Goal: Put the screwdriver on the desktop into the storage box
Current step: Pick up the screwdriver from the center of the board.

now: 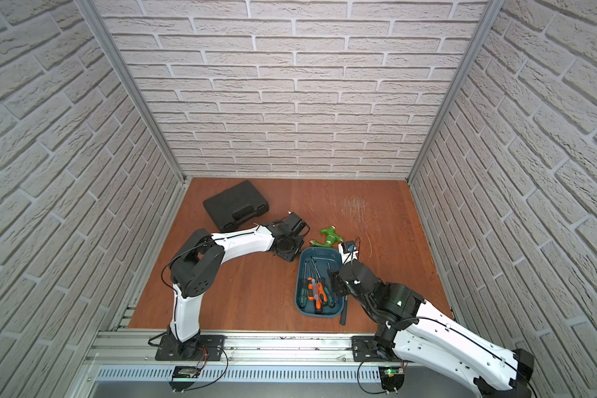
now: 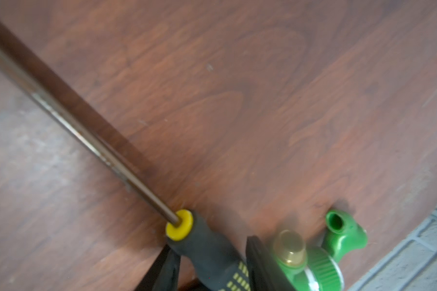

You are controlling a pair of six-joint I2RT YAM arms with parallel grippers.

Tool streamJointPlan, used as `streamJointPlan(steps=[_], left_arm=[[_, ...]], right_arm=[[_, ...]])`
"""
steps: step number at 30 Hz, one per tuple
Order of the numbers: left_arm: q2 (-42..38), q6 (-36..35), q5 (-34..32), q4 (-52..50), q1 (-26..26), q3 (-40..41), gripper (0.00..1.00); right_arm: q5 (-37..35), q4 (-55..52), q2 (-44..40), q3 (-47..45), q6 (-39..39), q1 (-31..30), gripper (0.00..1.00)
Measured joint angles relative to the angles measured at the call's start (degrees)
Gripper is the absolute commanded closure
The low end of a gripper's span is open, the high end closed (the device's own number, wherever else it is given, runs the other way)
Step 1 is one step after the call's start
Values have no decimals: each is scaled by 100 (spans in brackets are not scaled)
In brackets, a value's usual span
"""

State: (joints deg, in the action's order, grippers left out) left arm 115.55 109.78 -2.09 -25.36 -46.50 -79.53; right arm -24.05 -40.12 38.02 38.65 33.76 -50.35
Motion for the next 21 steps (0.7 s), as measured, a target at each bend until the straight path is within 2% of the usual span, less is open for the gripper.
streamJointPlan(steps=[1,9,16,21], left_arm=[[2,28,2,-4,0,0,65],[-166,-24,11,243,116,326,81],[-645,-890,-245,-72,570,835,81],[-1255,-2092,-619,-455,1211,1482,74]], right_arm=[[-26,-4,-50,-42,39,0,33],[-186,-177,-439,-232,321,0,35],[-179,-291,-492,-234,376,0,35],[-111,-293,-308,-210,332,0,35]])
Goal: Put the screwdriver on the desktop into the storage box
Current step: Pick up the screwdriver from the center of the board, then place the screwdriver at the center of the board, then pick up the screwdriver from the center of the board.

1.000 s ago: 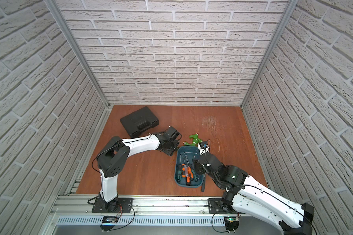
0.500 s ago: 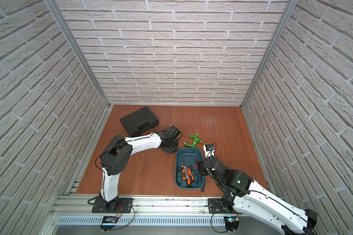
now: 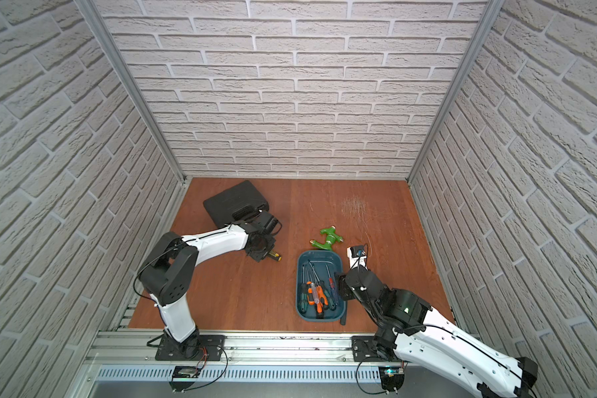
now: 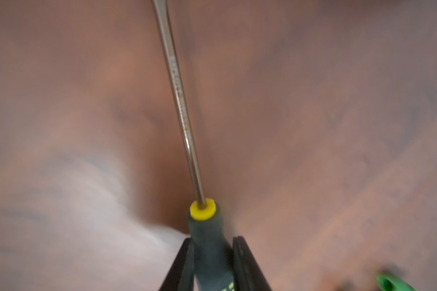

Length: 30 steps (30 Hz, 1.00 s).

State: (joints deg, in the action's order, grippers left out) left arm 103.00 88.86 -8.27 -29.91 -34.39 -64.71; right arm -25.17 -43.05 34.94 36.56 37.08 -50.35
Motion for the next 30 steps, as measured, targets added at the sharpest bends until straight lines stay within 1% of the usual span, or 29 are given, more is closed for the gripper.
streamJointPlan(steps=[2,4,7,9,12,16,18,20,21,24,27,30], left_arm=[[-212,-542,-111,-87,195,232,70],[-439,-1003,-157,-129,254,498,68],[-872,-1589,-149,-155,251,988,59],[-1137,-1832,-109,-181,249,1279,50],[-1399,-2070,72,-28,247,1655,43],[-1453,-2297,243,7,262,1762,32],[-1672,-2426,273,-9,350,1764,27],[-2149,-2503,221,-59,505,1757,22],[-2409,-2531,179,-85,566,1742,22],[-3285,-2662,-111,-308,863,1611,23],[-4439,-2763,-599,-778,1388,1502,25],[-5803,-2933,-1102,-1099,1996,1543,22]], right_arm=[[109,-4,210,72,-44,2,35],[247,-2,481,225,-96,2,35],[636,59,1255,708,-223,2,35],[870,136,1727,964,-293,0,35],[1154,144,2323,1331,-334,0,35],[1416,201,2940,1729,-345,0,33],[1550,214,3228,1947,-343,-2,31],[1641,216,3545,2175,-348,-50,29],[1676,249,3650,2240,-350,-61,28],[1742,168,4144,2623,-363,-258,26],[1821,323,5007,3261,-442,-656,24],[1886,271,6140,4234,-590,-1010,24]])
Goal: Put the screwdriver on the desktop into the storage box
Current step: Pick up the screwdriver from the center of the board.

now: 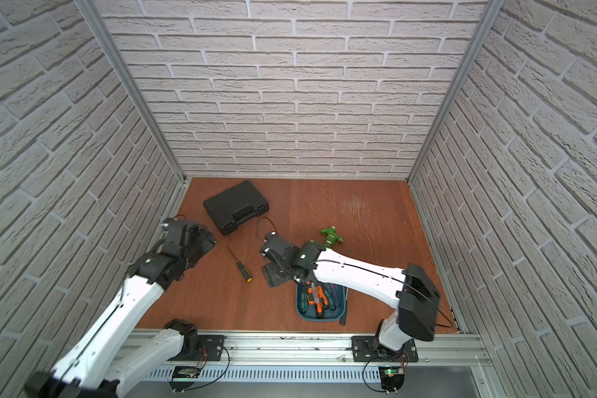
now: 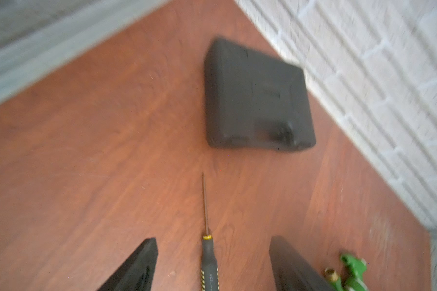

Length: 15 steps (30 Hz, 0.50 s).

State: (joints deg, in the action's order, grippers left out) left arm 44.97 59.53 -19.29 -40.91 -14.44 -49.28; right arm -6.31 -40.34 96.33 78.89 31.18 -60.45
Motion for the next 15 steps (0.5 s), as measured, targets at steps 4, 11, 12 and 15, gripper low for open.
streamJointPlan(steps=[4,11,12,15], left_arm=[[-1637,-323,-391,-254,323,413,23],[-3104,-573,-946,-992,385,807,24],[-3178,-586,-1012,-1073,385,807,24],[-3268,-603,-1139,-1292,385,804,24]], right_arm=[[192,-33,1561,1340,-278,-227,24],[247,-765,3536,3425,-619,-229,30],[188,-872,3716,3637,-647,-227,31],[-13,-1156,3930,3921,-680,-216,31]])
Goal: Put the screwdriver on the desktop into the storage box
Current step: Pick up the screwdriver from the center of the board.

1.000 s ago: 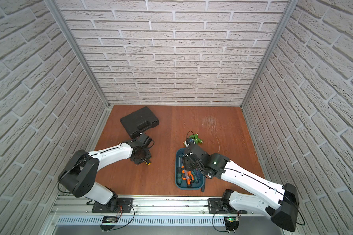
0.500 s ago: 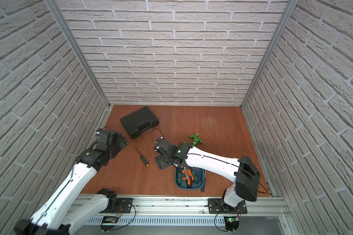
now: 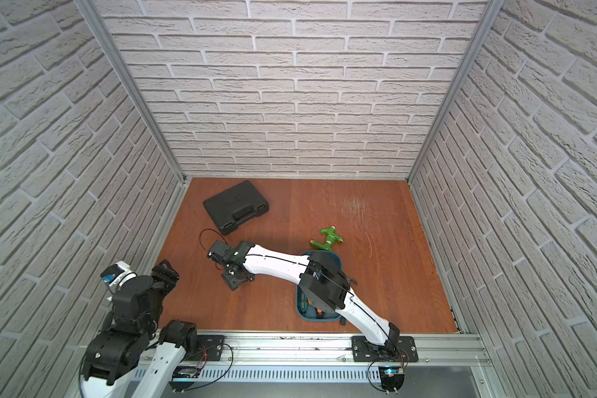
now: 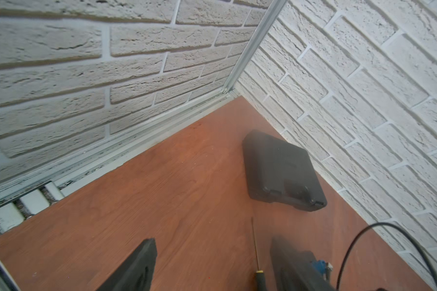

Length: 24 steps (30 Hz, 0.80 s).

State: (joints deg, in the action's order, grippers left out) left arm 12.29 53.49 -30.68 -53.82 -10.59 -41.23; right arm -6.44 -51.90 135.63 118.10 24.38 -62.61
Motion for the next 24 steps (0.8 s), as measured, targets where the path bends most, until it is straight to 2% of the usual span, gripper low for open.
streamJointPlan(steps=[9,17,21,24], left_arm=[[107,-59,-79,-155,2,0,24],[111,-55,-109,-203,2,-2,24],[149,-31,-131,-258,2,-42,24],[258,11,-127,-260,2,-55,24]], right_arm=[[-308,-348,39,356,-59,66,35],[-341,-463,621,780,-4,160,41],[-297,-507,828,1029,76,181,50],[-297,-538,839,1060,105,205,63]])
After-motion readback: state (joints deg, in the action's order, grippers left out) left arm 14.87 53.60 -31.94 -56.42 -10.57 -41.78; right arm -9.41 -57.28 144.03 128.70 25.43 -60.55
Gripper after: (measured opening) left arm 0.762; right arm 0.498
